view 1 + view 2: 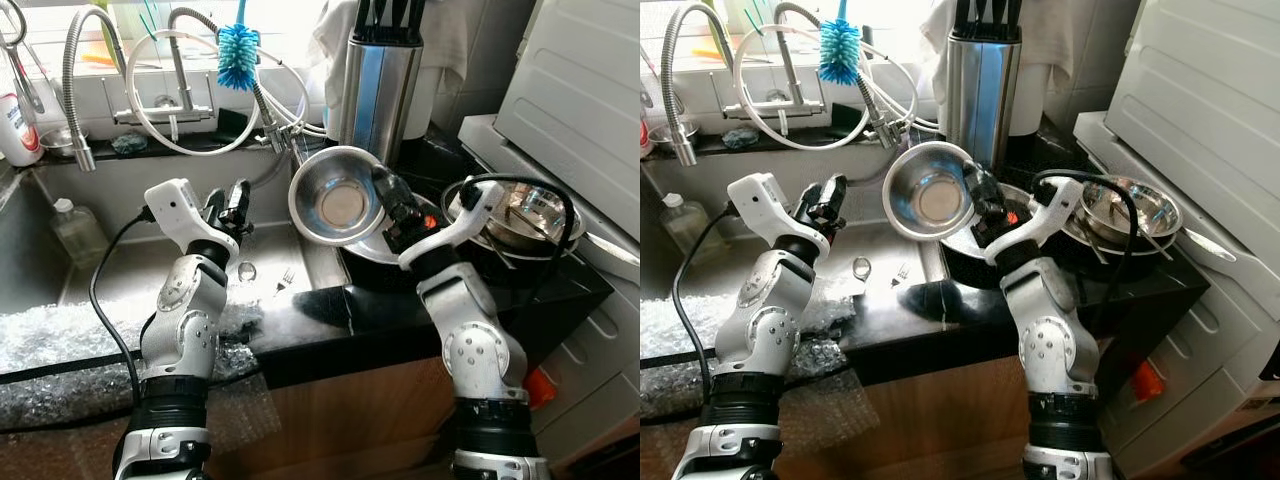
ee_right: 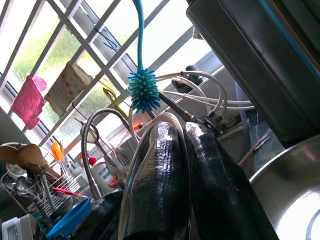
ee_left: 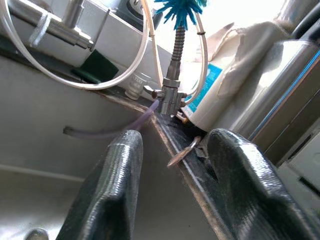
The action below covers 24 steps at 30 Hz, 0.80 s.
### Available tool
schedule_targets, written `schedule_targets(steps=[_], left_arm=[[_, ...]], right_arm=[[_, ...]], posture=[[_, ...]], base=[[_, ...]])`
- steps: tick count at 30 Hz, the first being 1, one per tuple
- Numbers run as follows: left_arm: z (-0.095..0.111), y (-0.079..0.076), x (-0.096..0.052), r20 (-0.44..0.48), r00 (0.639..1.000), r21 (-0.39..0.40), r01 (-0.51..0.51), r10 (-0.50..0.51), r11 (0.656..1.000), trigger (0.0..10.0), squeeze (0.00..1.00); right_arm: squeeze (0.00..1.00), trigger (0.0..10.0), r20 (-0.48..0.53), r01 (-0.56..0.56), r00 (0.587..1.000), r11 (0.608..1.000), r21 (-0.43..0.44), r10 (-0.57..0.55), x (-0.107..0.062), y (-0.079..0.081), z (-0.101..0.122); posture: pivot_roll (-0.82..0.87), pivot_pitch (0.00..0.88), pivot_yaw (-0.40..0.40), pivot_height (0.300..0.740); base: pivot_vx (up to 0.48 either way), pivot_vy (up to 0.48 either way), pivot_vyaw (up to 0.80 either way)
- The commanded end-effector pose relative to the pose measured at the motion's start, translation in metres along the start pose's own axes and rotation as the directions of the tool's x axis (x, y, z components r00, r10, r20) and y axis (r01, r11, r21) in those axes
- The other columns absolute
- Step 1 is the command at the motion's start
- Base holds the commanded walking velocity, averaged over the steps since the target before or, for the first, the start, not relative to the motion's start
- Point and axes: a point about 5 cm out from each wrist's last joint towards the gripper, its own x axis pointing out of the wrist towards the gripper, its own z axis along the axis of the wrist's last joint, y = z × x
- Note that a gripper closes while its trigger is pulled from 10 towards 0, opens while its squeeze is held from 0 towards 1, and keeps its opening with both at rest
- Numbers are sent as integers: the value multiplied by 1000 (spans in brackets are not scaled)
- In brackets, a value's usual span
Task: Kitchen organization
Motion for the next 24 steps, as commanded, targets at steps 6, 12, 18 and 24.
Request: schedule_targets(steps=[6, 12, 18, 24], left_arm=[[13, -11, 4, 28, 998, -89, 60, -58, 994, 10000, 0], [13, -20, 1, 14, 986, -114, 168, -167, 979, 10000, 0], [7, -36, -5, -25, 959, -118, 277, -281, 954, 10000, 0], [5, -39, -7, -49, 948, -116, 307, -314, 945, 10000, 0]], right_arm=[[0, 10000, 39, -43, 998, 999, -22, 44, 0, 7, 7], [0, 10000, 42, -45, 998, 999, -20, 45, 1, 6, 7], [0, 10000, 43, -35, 998, 999, -31, 37, 1, 4, 8], [0, 10000, 48, -31, 998, 999, -40, 33, 1, 3, 10]], posture=[[-126, 0, -27, 740], [-124, 0, -27, 740], [-125, 0, -28, 740], [-121, 0, -28, 740]], base=[[0, 0, 0], [0, 0, 0], [0, 0, 0], [0, 0, 0]])
